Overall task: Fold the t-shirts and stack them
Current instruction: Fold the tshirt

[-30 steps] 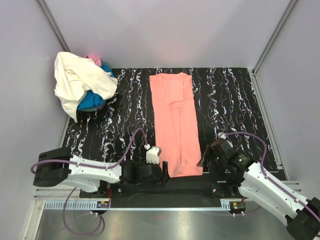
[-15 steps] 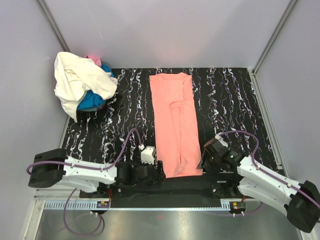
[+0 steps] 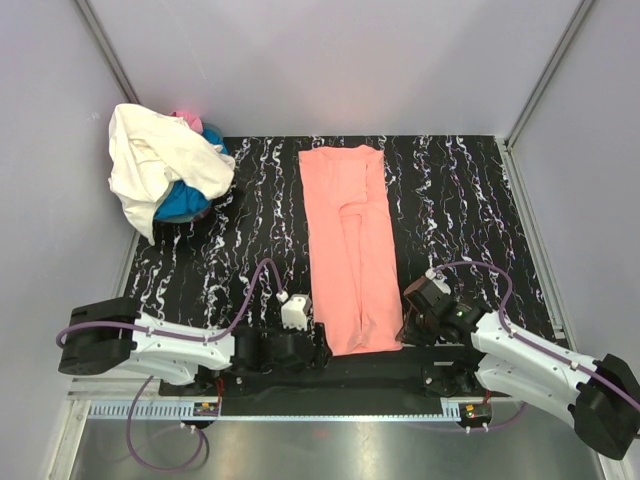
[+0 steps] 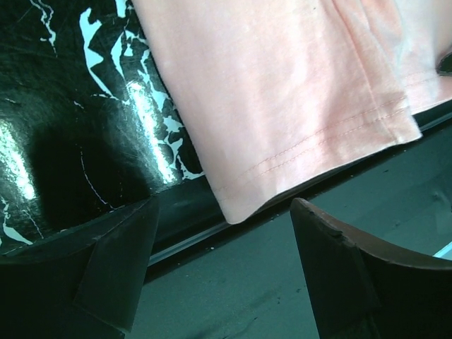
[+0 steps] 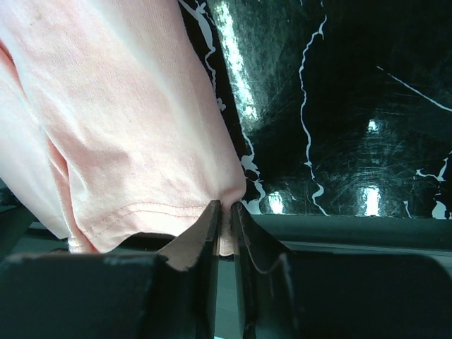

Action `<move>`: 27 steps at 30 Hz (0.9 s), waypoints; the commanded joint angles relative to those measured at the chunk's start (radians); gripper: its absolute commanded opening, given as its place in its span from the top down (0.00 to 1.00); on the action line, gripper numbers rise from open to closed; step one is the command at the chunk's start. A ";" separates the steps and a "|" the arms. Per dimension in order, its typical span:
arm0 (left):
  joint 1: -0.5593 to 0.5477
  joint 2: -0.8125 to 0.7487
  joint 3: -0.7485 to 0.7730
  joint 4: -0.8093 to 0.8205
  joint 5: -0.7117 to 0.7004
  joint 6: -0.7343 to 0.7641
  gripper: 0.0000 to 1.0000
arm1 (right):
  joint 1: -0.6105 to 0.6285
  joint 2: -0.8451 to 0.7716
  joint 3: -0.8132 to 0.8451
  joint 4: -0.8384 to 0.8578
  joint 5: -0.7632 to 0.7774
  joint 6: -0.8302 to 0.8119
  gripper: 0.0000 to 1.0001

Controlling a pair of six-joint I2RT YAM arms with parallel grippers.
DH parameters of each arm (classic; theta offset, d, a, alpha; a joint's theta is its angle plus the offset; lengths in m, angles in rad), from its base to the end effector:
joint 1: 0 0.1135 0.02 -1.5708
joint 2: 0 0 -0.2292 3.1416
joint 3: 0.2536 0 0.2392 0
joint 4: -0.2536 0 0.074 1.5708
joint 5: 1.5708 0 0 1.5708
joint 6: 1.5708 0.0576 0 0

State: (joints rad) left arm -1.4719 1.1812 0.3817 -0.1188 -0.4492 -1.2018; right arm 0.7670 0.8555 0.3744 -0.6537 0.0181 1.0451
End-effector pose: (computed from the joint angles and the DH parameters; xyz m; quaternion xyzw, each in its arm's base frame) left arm 0.0460 -0.2103 0.1013 0.0536 0.9247 -0.2550 0.2776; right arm 0.1147 0.1091 0.1133 0.1373 0.9666 0.1648 0.1404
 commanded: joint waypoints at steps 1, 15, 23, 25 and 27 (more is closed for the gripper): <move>0.010 0.006 -0.014 0.068 -0.082 0.008 0.19 | 0.011 0.008 0.003 0.037 0.022 0.007 0.82; 0.047 0.052 -0.024 0.159 -0.088 0.050 0.44 | 0.012 0.048 -0.009 0.091 0.011 -0.014 0.86; 0.076 0.083 0.002 0.165 -0.077 0.102 0.91 | 0.014 0.050 -0.009 0.098 0.011 -0.023 0.94; 0.078 0.074 0.008 0.145 -0.097 0.107 0.96 | 0.014 0.050 -0.009 0.095 0.011 -0.026 0.97; 0.078 0.043 0.011 0.114 -0.118 0.105 1.00 | 0.012 0.048 -0.009 0.095 0.011 -0.030 1.00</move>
State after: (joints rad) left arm -1.4254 1.2568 0.3653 -0.0074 -0.4248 -1.1294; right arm 0.7708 0.9020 0.3714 -0.5781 0.0147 1.0317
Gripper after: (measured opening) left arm 0.022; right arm 0.069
